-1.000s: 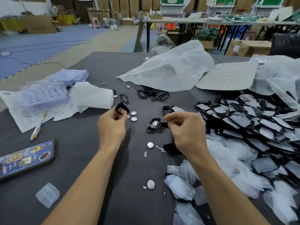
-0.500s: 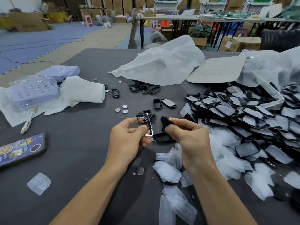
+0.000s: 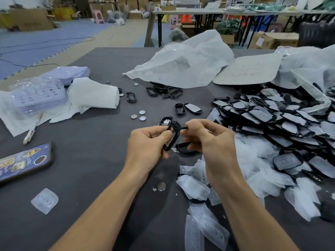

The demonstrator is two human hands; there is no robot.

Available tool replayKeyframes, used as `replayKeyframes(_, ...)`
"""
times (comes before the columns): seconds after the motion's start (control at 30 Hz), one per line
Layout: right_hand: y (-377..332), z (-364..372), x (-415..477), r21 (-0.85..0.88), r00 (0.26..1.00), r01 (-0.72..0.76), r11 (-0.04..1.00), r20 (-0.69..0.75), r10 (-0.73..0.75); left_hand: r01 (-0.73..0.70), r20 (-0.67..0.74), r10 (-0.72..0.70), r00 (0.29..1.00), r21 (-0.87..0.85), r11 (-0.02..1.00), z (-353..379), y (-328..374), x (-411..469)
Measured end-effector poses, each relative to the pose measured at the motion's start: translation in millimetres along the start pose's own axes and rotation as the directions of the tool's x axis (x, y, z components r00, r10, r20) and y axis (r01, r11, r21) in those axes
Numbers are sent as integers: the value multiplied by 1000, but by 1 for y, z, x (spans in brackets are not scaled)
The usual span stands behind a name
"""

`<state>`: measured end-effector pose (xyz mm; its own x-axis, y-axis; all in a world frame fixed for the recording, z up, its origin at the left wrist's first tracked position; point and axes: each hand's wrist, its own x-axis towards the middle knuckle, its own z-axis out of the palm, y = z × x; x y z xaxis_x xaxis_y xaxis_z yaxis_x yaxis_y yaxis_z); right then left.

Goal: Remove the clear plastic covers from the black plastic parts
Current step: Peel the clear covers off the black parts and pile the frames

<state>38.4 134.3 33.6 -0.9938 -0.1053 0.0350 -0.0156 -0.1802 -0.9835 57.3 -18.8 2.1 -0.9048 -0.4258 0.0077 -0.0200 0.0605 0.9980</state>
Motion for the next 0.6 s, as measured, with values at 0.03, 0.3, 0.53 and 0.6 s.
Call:
replayKeyframes(0.03,0,0,0,-1,1000,4,1000,4,-4,9,10,-9,1000,-19,1000,0,1,-1)
replayKeyframes(0.3,7,1,3,-13,1000,14,1000,21,-14,40,68,-34,997,-97,994,2,4,-4)
replayKeyframes(0.53,6,-1,5,38,1000,4,999,-12,-3,39,79,-34,996,-64,997,2,2,-6)
replayKeyframes(0.6,7,-2,6,-4,1000,17,1000,-25,-17,30,97,-24,995,-61,998,3,4,-7)
